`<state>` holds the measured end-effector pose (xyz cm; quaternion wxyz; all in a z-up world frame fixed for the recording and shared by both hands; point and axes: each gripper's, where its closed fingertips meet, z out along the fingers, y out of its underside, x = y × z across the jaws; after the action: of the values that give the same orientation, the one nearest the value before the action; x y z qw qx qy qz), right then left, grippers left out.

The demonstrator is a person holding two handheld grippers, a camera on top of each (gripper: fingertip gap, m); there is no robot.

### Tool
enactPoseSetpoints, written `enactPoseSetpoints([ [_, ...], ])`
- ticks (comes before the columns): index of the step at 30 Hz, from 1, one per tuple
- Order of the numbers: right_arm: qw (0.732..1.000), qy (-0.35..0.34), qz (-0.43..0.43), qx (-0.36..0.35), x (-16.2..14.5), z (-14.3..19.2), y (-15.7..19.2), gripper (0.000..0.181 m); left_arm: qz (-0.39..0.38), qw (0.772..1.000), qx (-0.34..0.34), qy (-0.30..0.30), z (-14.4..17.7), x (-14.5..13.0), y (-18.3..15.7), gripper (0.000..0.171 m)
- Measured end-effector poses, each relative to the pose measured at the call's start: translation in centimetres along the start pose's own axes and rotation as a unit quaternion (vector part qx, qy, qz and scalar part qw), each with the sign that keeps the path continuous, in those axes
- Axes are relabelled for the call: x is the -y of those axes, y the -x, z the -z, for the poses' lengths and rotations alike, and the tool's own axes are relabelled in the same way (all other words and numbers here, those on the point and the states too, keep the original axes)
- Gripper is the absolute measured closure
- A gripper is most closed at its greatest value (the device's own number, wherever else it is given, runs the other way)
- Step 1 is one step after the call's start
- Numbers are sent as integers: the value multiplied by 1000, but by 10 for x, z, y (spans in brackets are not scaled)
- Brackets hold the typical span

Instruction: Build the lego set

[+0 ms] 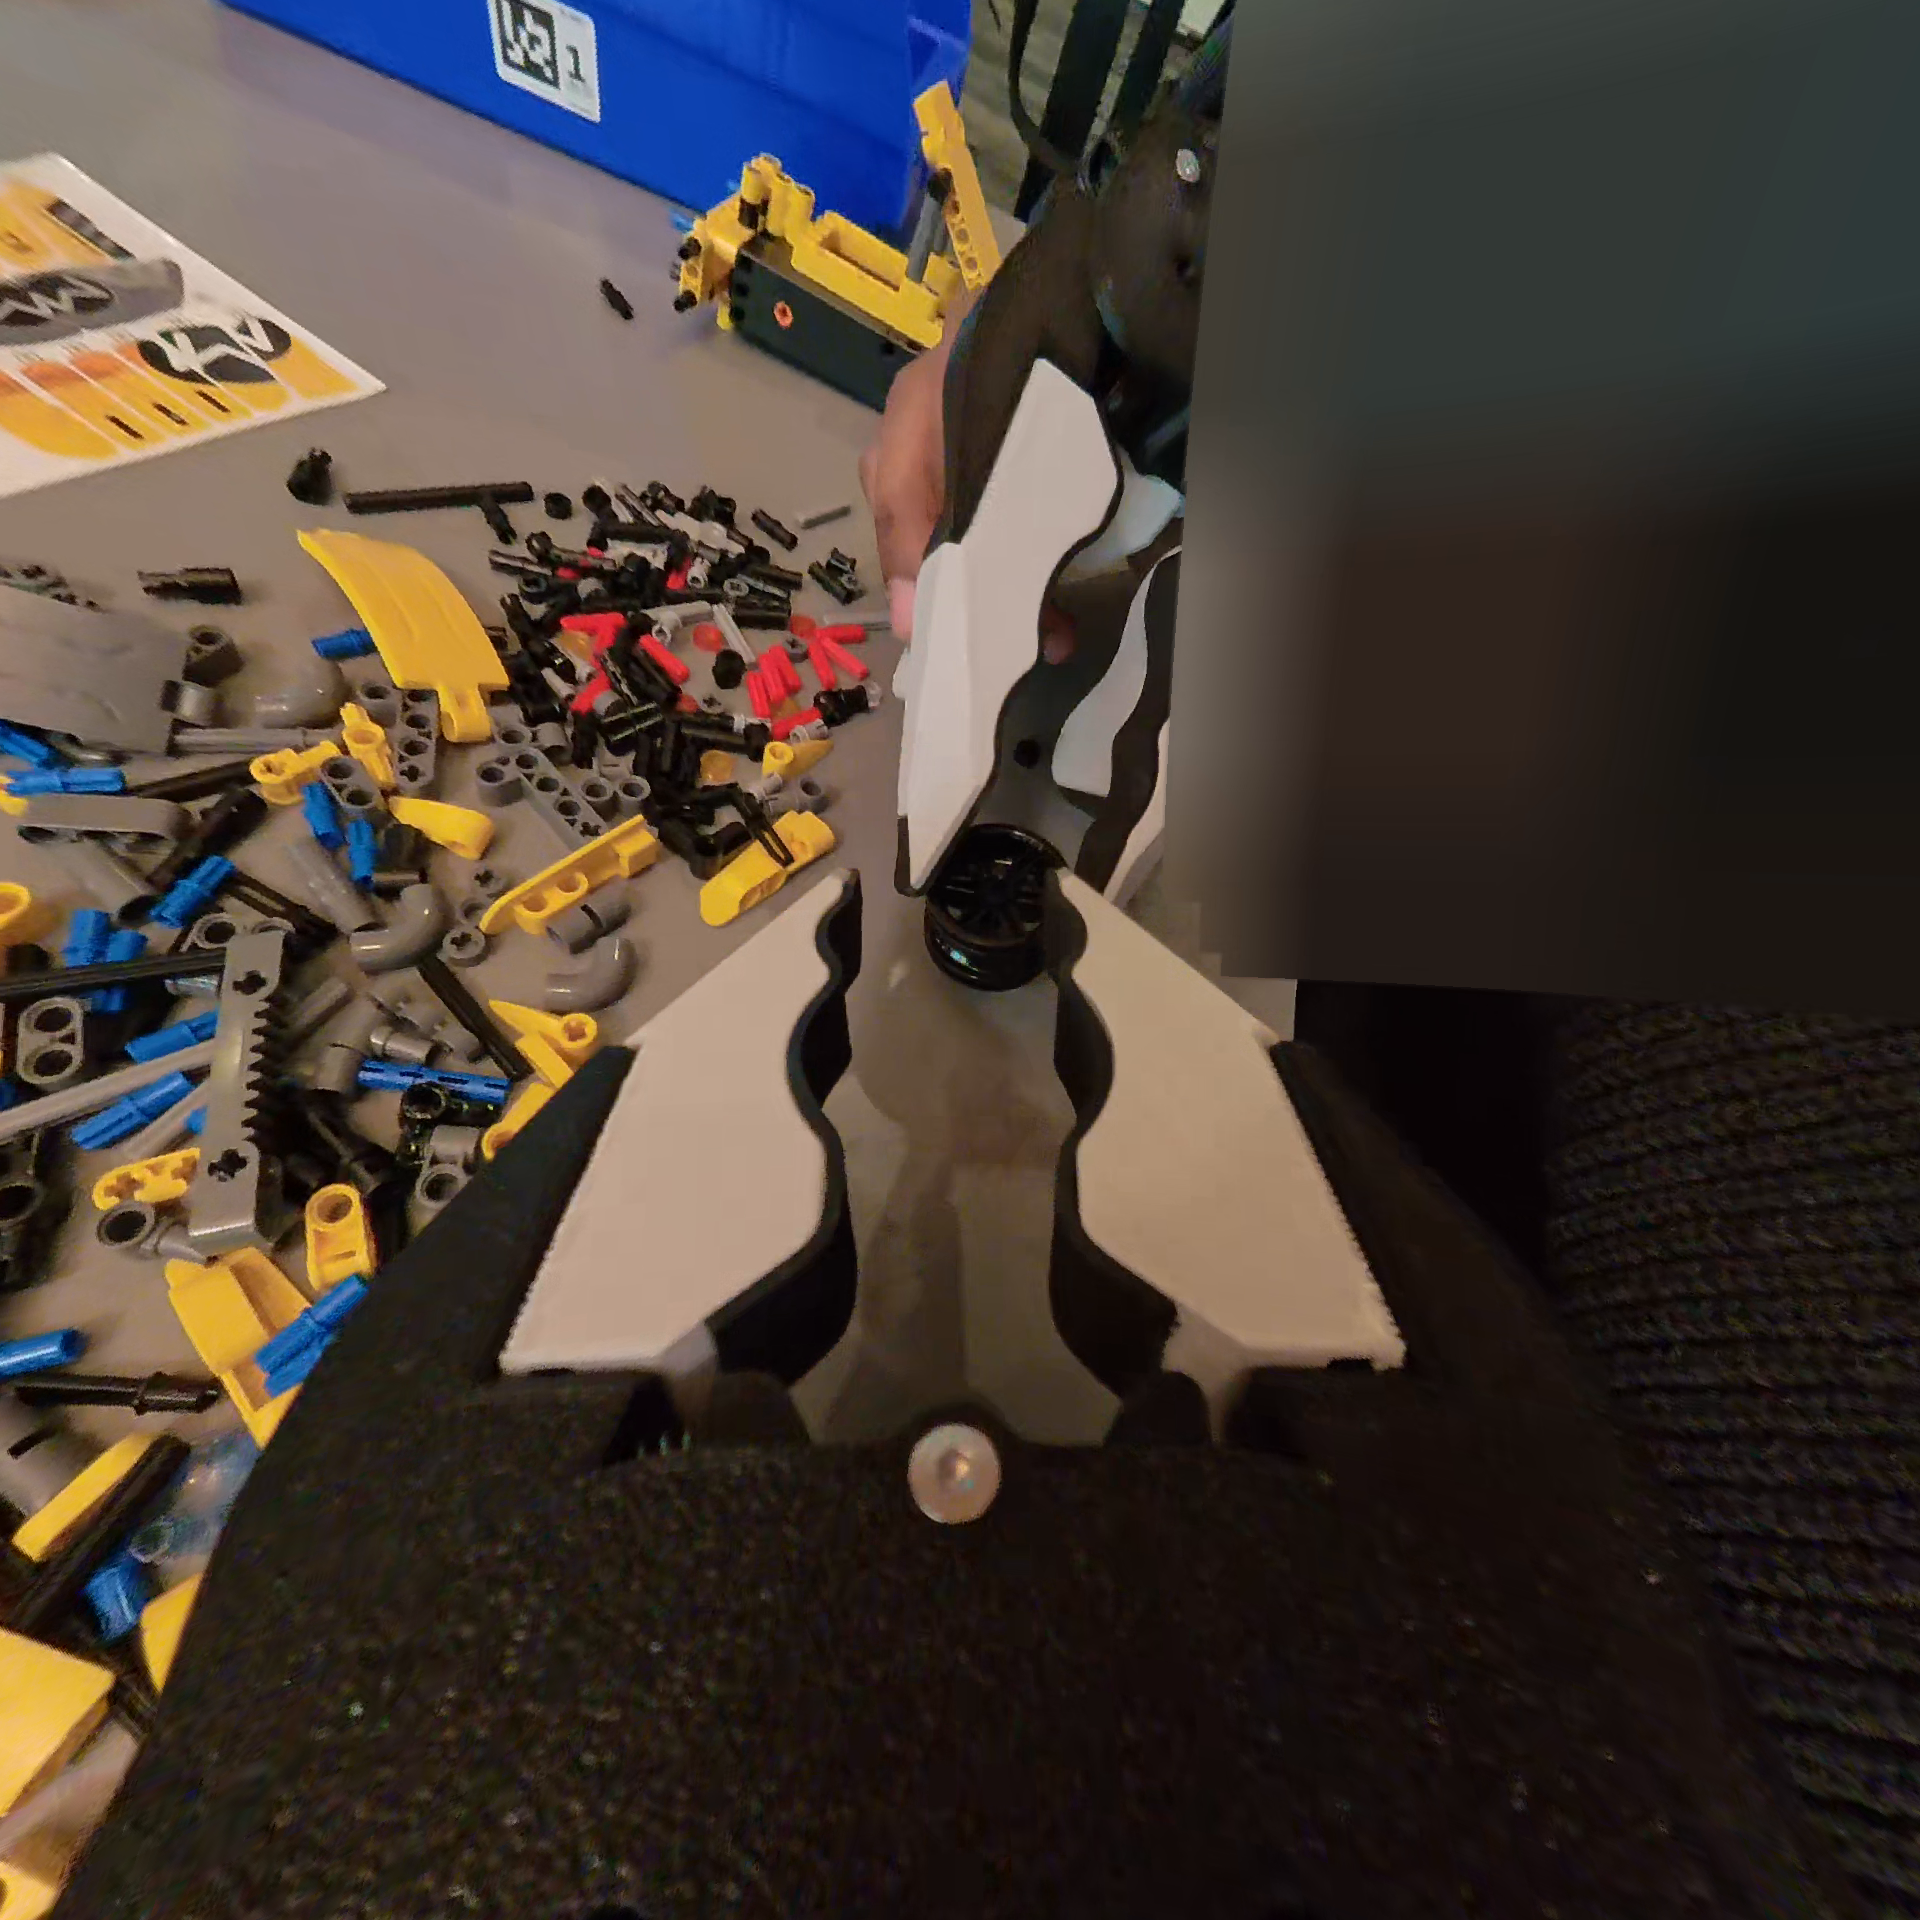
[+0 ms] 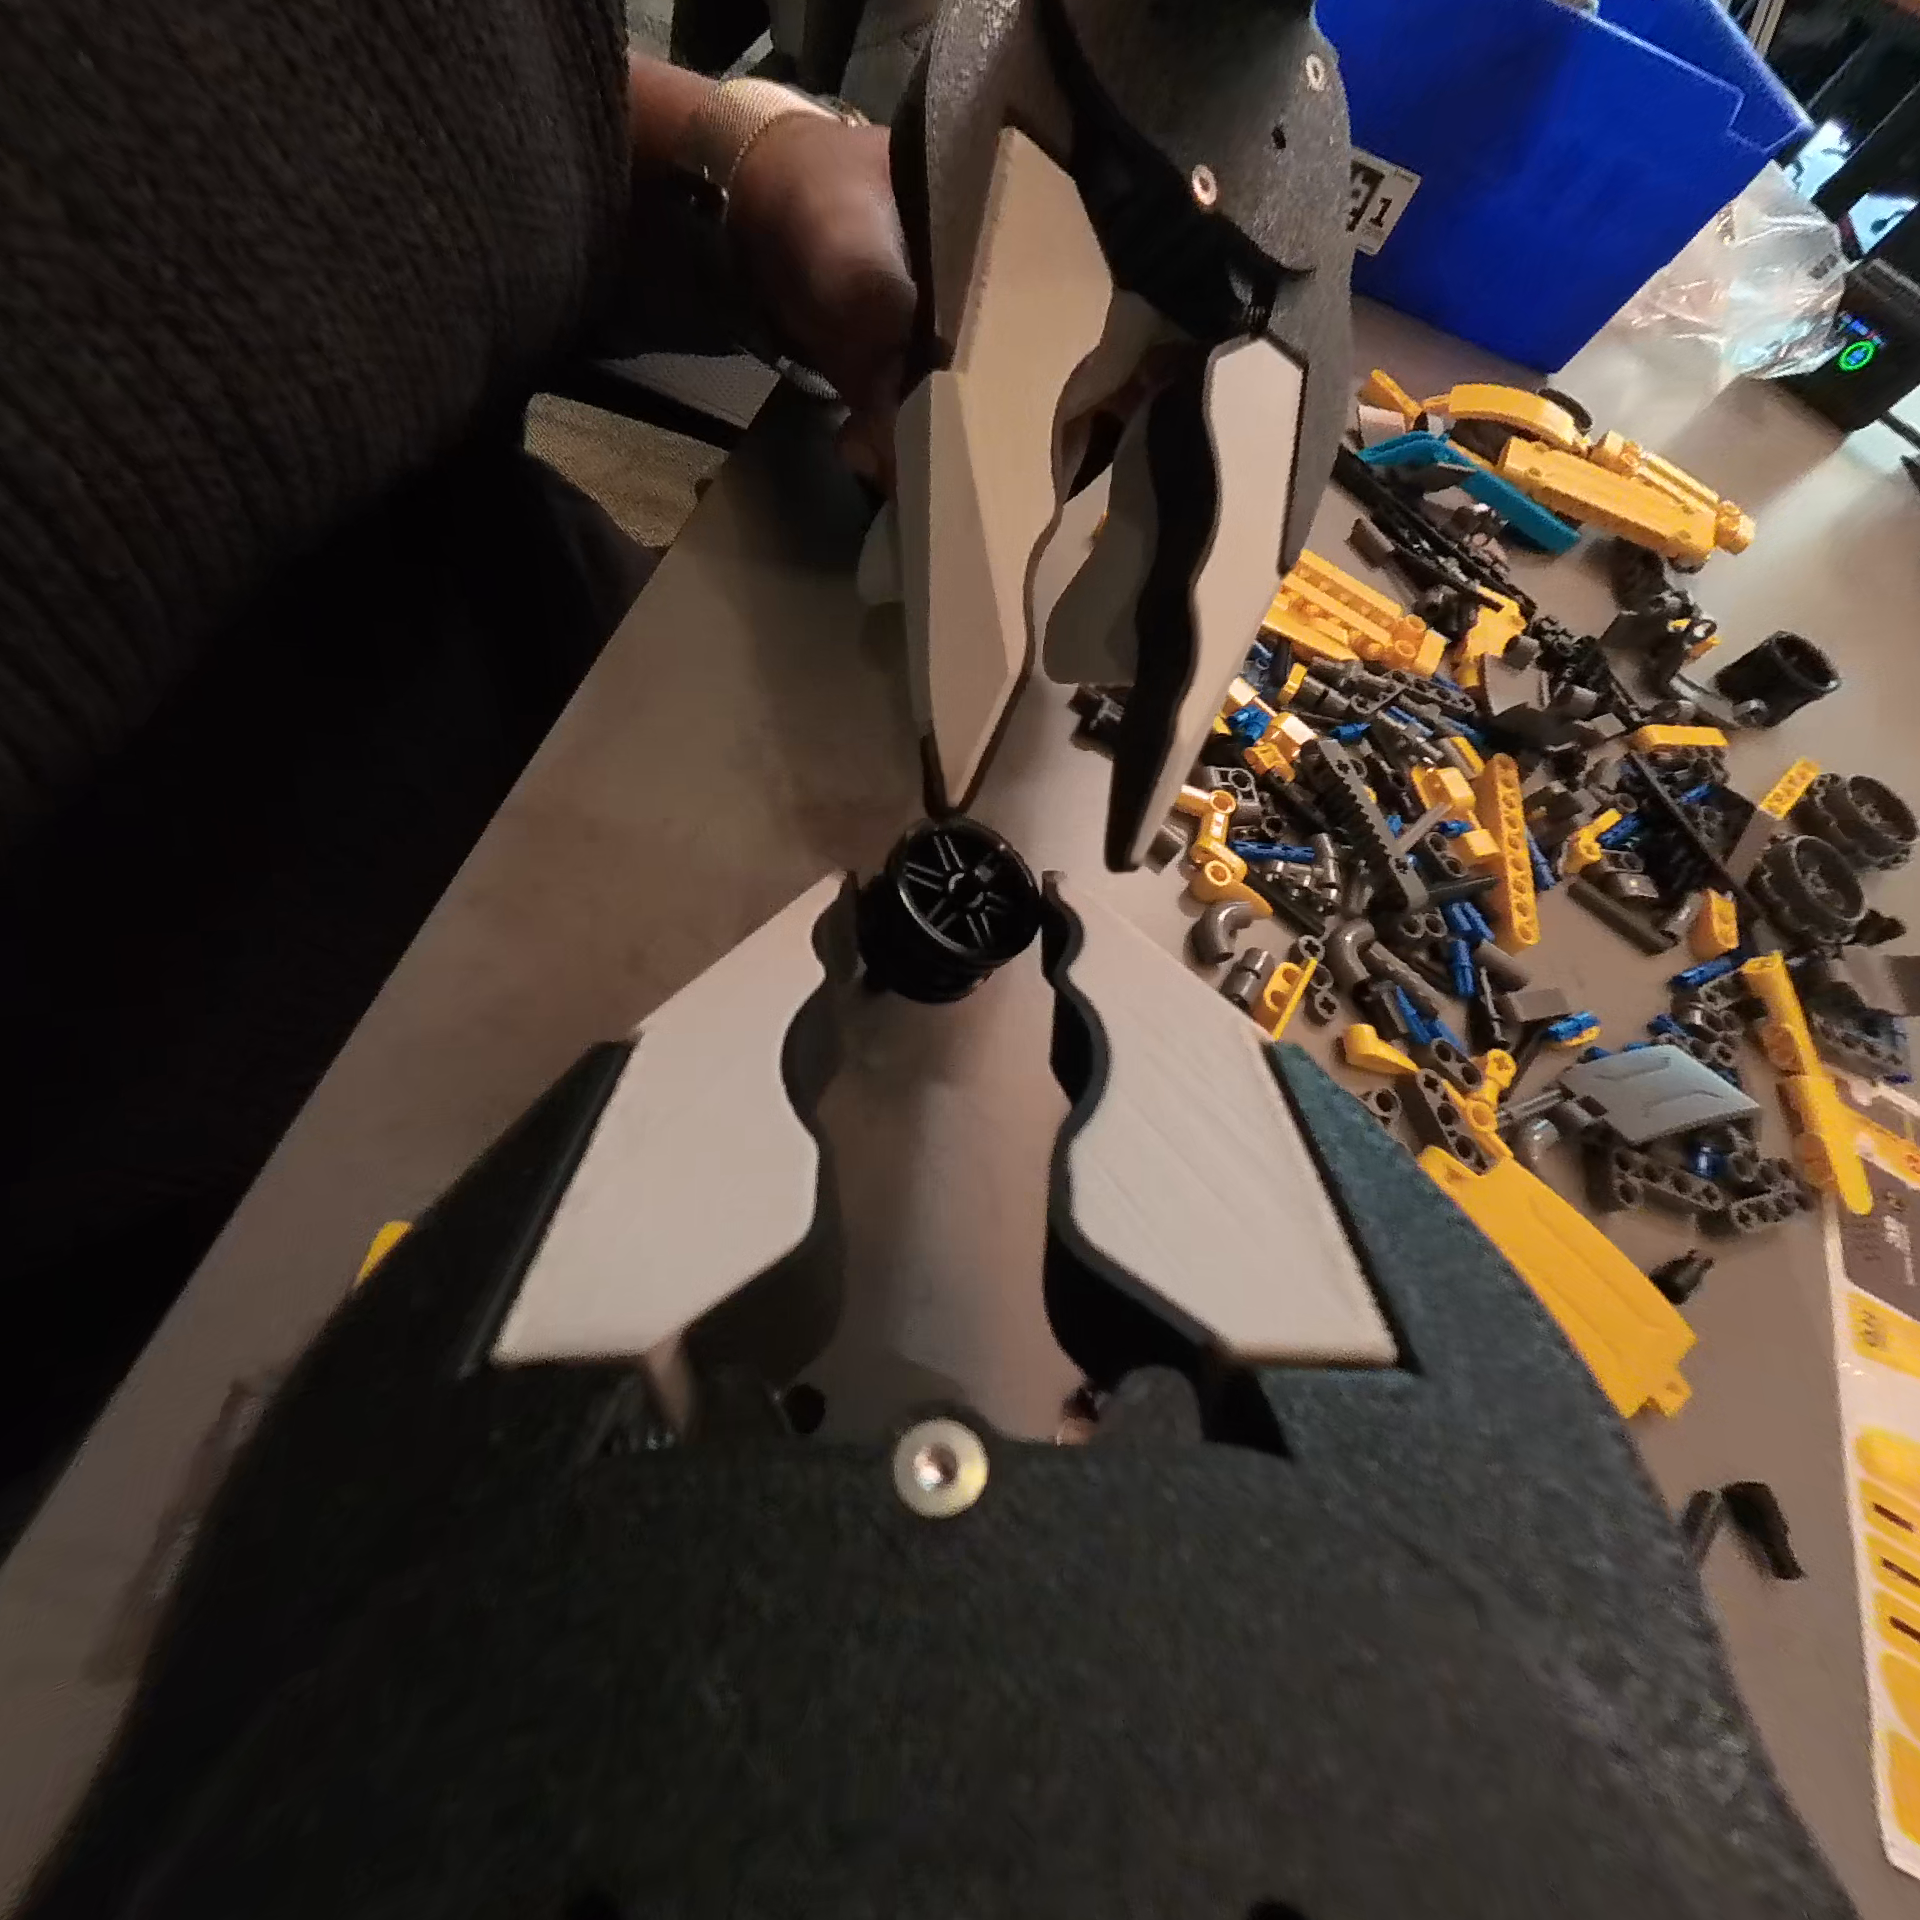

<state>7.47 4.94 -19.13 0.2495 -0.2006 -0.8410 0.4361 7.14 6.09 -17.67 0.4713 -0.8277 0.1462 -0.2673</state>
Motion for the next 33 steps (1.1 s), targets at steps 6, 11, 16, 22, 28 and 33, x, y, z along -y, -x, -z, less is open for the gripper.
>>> enactPoseSetpoints([
  [6,1000,-4,7,7,0,1,2,146,-14,999,5,30,-6,-8,-3,147],
  [11,999,0,35,-3,1,0,3,146,-12,999,-5,31,-6,-9,-6,146],
  [16,997,4,65,-33,0,0,-2,146,28,998,-58,0,-1,-1,-14,125],
  [22,996,-5,76,-50,4,-5,-3,146,34,999,-20,18,-6,-5,-5,125],
  [28,997,-3,63,-54,4,-6,-5,146,22,999,-9,35,-9,-10,-5,137],
  [33,997,6,47,-53,-1,-3,-9,144,19,999,-3,36,-9,-10,-4,140],
])
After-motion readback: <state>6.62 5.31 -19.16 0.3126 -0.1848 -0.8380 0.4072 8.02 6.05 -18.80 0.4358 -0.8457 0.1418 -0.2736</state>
